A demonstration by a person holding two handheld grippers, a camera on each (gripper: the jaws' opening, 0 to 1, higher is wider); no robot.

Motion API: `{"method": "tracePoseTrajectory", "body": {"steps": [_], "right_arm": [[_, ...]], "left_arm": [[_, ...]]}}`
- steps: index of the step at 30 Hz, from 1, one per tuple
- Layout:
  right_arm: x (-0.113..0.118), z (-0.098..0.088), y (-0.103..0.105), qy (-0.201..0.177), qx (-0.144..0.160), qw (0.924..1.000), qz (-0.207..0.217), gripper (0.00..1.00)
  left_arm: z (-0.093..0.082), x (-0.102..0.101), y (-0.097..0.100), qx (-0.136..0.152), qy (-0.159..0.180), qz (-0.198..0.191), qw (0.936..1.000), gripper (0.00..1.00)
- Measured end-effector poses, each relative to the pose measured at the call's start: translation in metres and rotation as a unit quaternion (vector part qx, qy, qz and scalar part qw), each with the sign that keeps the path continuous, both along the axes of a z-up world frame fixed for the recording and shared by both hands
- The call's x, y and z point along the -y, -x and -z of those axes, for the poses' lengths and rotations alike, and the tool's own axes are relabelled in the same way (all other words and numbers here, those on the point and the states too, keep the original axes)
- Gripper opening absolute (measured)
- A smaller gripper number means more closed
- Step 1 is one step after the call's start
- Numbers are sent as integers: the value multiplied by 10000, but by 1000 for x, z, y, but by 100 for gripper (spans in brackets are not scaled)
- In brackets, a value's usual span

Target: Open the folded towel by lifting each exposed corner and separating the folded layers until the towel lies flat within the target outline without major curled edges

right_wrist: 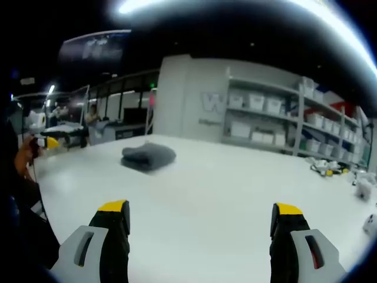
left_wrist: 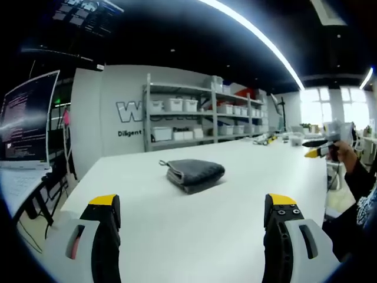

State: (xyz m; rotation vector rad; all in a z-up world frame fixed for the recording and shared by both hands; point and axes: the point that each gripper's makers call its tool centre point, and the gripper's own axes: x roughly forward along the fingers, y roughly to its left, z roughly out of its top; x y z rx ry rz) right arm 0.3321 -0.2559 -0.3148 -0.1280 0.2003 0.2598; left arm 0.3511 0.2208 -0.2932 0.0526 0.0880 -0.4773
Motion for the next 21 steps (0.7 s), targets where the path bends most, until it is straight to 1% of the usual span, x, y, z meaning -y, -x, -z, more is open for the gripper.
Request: {"method": "tracePoseTrajectory", "body": {"steps": [2, 4, 10, 14, 17, 19, 21], "right_arm": [[-1, 3, -4, -1, -50, 10000, 1, 100], [-3, 6, -6, 11, -91, 10000, 12, 100], [-3, 9, -15, 27, -157, 9999, 37, 100], [-4, 1, -19, 56, -98, 9999, 31, 100], [-6, -10, -25, 73, 13, 10000, -1, 100], [-10, -16, -28, 96, 56, 9999, -59, 100], [-12, -28, -33, 92, 178, 9997, -121, 100]], "left_arm": [[2, 1, -6, -50, -25, 4, 10000, 100], [0, 1, -13, -29, -63, -9, 10000, 100], [-1, 6, -25, -38, -108, 104, 9999, 100], [-9, 10, -30, -13, -147, 155, 9998, 100], [-16, 11, -35, 37, -162, 160, 9997, 100], [-22, 6, -40, 91, -109, 19, 9999, 100], [-25, 4, -45, 130, -119, 5, 9998, 100]]}}
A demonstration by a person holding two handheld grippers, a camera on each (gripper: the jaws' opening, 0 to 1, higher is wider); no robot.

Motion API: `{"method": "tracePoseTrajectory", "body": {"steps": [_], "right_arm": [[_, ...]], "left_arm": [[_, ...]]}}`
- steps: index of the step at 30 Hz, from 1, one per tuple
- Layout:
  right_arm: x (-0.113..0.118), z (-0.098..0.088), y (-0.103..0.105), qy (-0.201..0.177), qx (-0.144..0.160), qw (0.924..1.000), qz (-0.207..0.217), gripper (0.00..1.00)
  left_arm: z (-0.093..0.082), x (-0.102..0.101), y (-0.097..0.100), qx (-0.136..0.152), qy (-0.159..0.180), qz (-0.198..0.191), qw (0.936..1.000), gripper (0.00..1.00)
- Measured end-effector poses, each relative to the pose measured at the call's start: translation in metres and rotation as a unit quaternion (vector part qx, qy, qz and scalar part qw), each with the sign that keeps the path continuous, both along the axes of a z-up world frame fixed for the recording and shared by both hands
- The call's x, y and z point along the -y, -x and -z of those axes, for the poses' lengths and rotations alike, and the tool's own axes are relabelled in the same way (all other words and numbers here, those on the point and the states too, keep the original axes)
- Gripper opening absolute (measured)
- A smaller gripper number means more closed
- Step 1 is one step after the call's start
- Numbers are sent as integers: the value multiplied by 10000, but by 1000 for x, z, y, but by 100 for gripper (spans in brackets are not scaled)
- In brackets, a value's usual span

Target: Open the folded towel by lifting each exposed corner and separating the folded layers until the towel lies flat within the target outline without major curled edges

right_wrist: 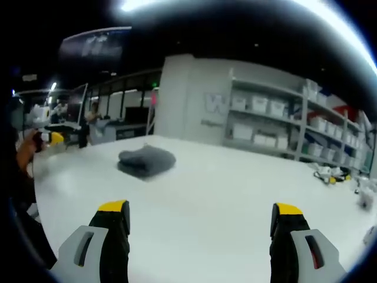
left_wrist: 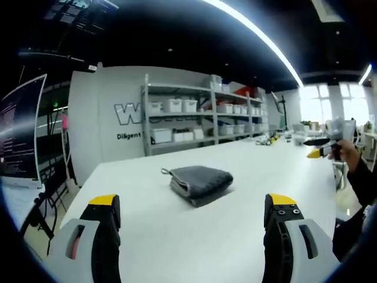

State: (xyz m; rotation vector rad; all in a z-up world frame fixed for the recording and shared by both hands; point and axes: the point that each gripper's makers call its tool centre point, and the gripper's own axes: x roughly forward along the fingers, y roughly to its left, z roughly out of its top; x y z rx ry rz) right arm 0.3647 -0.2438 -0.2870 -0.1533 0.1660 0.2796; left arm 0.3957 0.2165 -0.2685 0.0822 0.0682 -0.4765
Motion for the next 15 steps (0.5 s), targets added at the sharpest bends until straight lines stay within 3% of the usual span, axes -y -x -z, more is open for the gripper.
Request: {"method": "tracePoseTrajectory", "body": {"steps": [15], "right_arm": [[-17, -29, -22, 100, 307, 9994, -134, 100]], "left_arm": [[-7, 14, -32, 184, -332, 47, 9993, 100]]}}
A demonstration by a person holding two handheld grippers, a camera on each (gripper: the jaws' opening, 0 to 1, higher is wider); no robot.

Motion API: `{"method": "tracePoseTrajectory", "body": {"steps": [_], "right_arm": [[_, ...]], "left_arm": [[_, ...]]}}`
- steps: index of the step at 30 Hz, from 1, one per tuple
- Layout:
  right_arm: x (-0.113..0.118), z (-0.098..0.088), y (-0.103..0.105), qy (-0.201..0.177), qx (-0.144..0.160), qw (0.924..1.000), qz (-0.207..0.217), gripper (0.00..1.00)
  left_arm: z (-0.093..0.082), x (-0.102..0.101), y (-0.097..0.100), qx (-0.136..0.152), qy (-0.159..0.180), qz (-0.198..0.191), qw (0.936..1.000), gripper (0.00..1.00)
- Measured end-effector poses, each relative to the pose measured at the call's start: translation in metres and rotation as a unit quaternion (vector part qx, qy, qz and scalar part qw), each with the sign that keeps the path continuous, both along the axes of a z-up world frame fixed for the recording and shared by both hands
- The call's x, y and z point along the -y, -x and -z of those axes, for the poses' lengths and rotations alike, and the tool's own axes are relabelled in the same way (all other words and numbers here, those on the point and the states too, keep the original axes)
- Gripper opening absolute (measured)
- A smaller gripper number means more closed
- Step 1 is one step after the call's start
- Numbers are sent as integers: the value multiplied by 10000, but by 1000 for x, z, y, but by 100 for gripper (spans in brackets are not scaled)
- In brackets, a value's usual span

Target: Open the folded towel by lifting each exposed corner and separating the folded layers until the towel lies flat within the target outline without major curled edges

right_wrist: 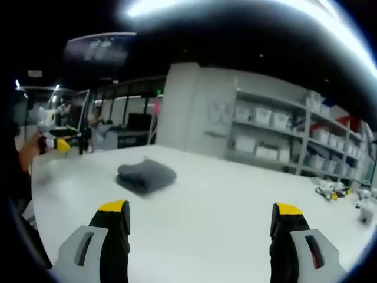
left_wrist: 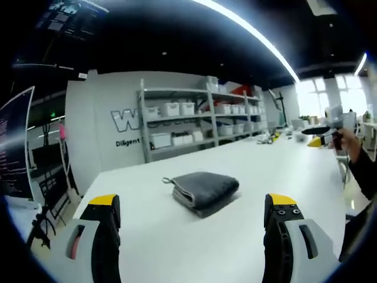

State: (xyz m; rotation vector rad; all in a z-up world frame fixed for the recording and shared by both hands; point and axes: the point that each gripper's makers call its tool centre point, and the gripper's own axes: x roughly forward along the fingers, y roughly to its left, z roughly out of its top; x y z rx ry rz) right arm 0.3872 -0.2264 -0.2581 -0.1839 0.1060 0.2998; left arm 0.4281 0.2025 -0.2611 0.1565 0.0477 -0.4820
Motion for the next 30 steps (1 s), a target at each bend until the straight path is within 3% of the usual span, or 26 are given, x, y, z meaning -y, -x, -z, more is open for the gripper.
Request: {"method": "tracePoseTrajectory", "body": {"steps": [11, 22, 30], "right_arm": [[-13, 2, -24, 39, -33, 9999, -112, 100], [-29, -9, -51, 141, 21, 9996, -261, 100], [-46, -9, -72, 197, 102, 9988, -426, 100]], "left_arm": [[10, 12, -22, -209, -28, 155, 9997, 100], [-13, 20, -41, -85, -128, 221, 9996, 100], [-10, 27, -59, -148, -129, 276, 9994, 98]]}}
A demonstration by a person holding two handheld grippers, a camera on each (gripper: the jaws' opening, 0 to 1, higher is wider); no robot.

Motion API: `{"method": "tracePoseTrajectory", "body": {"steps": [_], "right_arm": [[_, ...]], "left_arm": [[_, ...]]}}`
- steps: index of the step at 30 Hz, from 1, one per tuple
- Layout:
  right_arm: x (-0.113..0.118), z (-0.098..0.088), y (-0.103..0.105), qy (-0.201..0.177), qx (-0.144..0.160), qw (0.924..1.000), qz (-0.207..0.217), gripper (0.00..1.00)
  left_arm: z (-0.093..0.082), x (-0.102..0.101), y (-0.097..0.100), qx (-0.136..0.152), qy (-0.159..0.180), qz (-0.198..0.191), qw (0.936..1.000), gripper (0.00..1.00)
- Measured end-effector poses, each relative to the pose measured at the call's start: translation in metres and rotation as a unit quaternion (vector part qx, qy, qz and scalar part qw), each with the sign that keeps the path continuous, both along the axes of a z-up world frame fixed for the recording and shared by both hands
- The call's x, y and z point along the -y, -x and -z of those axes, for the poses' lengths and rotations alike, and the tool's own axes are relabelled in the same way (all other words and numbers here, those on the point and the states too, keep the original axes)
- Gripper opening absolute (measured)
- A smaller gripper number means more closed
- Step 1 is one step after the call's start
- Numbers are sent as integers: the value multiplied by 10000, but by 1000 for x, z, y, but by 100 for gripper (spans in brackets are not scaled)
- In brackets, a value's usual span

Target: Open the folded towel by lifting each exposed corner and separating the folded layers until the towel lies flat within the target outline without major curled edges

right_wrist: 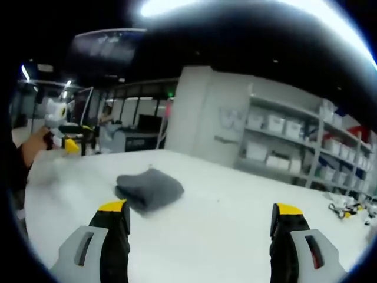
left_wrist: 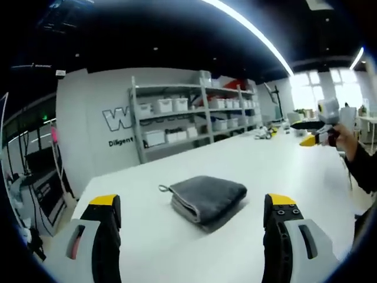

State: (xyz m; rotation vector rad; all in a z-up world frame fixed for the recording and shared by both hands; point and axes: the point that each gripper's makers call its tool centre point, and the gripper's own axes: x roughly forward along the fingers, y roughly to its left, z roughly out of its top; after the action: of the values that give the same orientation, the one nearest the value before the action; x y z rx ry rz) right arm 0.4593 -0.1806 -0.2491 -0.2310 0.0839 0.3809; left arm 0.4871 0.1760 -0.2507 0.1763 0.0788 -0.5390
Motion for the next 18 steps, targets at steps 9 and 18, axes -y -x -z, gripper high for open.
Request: {"method": "tracePoseTrajectory", "body": {"steps": [9, 18], "right_arm": [[5, -1, -16, 39, -44, 10000, 57, 100], [27, 10, -62, 129, -113, 9990, 411, 100]], "left_arm": [[5, 11, -24, -33, -163, 99, 9998, 99], [21, -1, -61, -145, 23, 5, 9999, 99]]}}
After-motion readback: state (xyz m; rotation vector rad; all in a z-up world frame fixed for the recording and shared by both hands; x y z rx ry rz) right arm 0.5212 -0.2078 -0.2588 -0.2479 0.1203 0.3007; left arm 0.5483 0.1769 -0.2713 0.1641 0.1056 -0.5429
